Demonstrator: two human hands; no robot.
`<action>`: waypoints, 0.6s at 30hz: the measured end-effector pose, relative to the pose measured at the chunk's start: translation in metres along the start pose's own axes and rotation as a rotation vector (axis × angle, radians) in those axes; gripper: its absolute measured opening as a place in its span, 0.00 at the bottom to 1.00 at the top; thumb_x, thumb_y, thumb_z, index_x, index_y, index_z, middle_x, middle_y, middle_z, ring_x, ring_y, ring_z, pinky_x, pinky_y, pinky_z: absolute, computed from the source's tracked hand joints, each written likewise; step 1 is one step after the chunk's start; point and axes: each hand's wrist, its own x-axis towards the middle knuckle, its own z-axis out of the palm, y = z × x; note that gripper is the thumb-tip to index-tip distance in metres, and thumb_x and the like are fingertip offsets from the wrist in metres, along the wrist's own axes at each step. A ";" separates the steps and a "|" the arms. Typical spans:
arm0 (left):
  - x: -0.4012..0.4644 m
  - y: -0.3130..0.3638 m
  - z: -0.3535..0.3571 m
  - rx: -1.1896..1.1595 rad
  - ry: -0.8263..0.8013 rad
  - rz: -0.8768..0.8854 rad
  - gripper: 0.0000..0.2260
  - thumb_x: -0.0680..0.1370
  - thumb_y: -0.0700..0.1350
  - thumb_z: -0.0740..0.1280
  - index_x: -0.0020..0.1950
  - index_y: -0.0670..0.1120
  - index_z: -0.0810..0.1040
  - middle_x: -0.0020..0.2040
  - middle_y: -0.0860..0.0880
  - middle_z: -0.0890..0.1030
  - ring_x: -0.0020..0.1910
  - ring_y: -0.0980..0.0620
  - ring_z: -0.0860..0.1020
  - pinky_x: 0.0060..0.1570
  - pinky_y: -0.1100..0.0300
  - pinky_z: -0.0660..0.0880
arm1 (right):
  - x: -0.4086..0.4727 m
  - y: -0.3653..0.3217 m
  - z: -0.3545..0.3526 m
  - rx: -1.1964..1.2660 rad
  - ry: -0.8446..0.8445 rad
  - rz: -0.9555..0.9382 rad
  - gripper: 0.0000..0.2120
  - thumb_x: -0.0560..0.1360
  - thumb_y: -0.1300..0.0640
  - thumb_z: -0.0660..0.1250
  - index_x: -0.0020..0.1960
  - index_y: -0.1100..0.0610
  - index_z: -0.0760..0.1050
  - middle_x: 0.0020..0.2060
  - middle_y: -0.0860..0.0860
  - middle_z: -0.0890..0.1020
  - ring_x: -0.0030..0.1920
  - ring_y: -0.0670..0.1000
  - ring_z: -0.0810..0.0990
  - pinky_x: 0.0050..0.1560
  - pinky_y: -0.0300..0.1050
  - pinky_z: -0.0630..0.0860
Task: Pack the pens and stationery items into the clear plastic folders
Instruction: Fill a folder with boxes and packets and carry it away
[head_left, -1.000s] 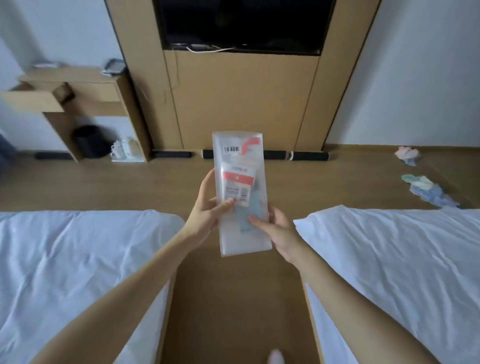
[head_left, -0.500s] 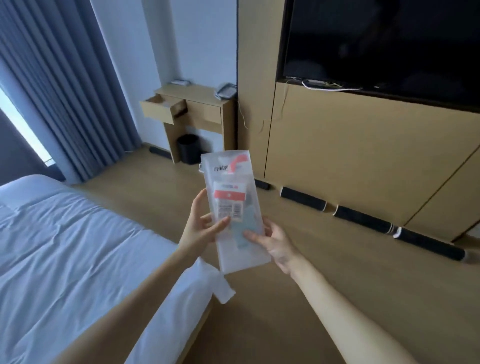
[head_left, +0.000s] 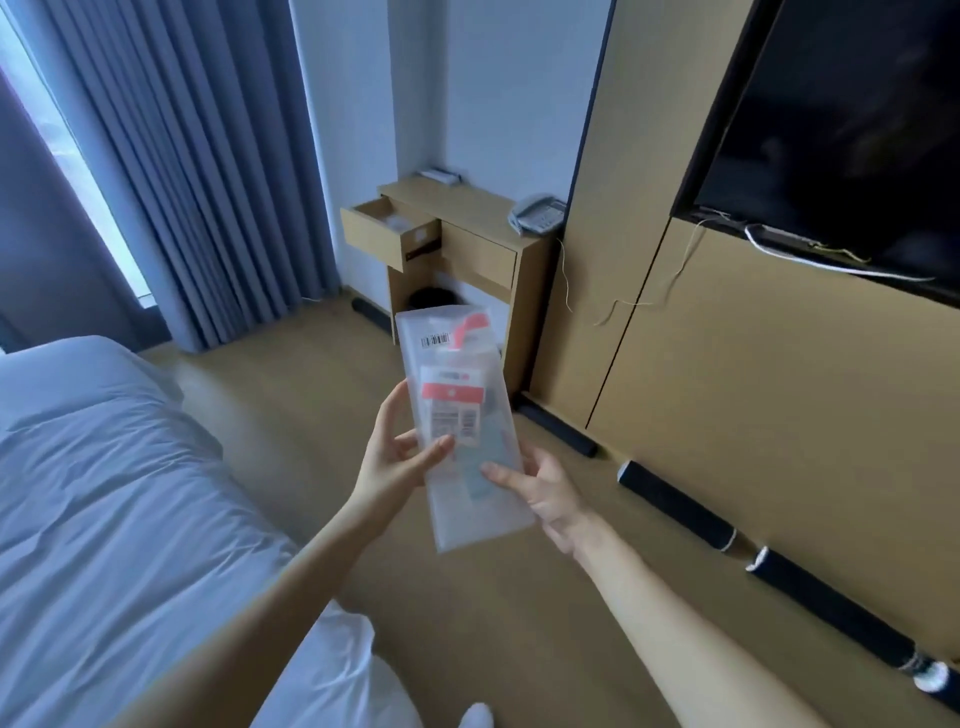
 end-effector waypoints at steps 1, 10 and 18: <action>0.025 0.001 0.002 -0.008 0.004 -0.001 0.31 0.75 0.36 0.68 0.72 0.56 0.60 0.48 0.45 0.85 0.46 0.46 0.84 0.40 0.56 0.80 | 0.024 -0.011 -0.008 -0.010 -0.013 -0.002 0.26 0.66 0.56 0.76 0.62 0.60 0.75 0.56 0.58 0.82 0.56 0.60 0.81 0.58 0.59 0.76; 0.223 0.002 0.002 -0.030 0.077 0.000 0.31 0.74 0.38 0.68 0.70 0.60 0.60 0.49 0.43 0.84 0.48 0.46 0.83 0.42 0.55 0.79 | 0.223 -0.081 -0.062 -0.063 -0.124 -0.011 0.23 0.66 0.59 0.74 0.59 0.59 0.76 0.53 0.54 0.84 0.52 0.53 0.83 0.48 0.45 0.79; 0.393 -0.007 -0.009 0.029 0.178 -0.008 0.33 0.74 0.38 0.68 0.72 0.59 0.58 0.48 0.44 0.84 0.48 0.45 0.83 0.47 0.50 0.80 | 0.413 -0.116 -0.102 -0.052 -0.271 0.014 0.26 0.66 0.60 0.77 0.61 0.59 0.74 0.54 0.57 0.83 0.55 0.58 0.82 0.57 0.56 0.78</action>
